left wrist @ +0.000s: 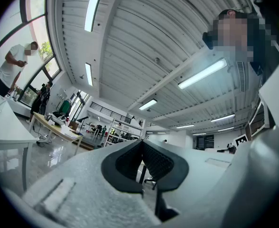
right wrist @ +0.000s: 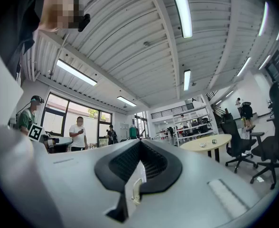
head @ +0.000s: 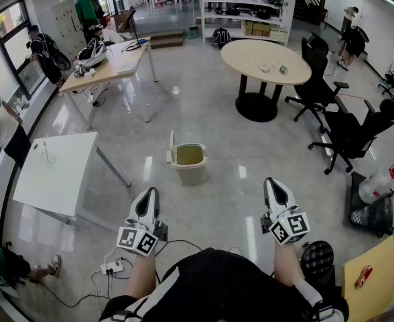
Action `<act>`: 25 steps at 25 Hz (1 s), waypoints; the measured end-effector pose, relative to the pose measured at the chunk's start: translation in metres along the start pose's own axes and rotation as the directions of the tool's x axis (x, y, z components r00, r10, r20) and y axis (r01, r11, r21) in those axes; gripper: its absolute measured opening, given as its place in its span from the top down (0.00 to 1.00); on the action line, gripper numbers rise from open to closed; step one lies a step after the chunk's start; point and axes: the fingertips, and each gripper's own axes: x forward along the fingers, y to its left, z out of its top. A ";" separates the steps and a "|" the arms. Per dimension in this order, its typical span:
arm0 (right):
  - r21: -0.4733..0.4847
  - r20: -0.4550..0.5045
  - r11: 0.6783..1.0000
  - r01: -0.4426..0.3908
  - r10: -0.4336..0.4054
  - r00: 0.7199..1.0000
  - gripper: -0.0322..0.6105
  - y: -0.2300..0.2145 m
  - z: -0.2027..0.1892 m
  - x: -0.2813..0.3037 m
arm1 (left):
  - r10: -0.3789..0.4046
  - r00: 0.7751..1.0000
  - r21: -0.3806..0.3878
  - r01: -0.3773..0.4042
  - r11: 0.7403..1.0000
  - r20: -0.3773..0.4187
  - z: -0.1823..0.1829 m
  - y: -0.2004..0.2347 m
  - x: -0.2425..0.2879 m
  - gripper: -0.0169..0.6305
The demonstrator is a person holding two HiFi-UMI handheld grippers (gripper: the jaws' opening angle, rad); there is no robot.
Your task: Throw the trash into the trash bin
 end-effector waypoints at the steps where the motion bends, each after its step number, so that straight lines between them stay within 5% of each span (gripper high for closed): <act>1: 0.004 -0.007 1.000 -0.003 0.003 1.000 0.95 0.001 -0.004 0.000 | 0.001 1.000 -0.001 -0.001 1.000 -0.009 -0.002 0.000 -0.001 0.97; 16: 0.053 -0.036 0.997 0.058 -0.056 0.998 0.95 -0.038 -0.025 -0.023 | -0.038 0.993 -0.028 0.036 0.999 -0.109 -0.042 -0.022 0.026 0.97; 25: 0.075 -0.017 0.986 0.150 -0.149 0.989 0.95 -0.120 -0.027 -0.042 | -0.113 0.984 -0.004 0.113 0.994 -0.141 -0.076 -0.083 0.086 0.97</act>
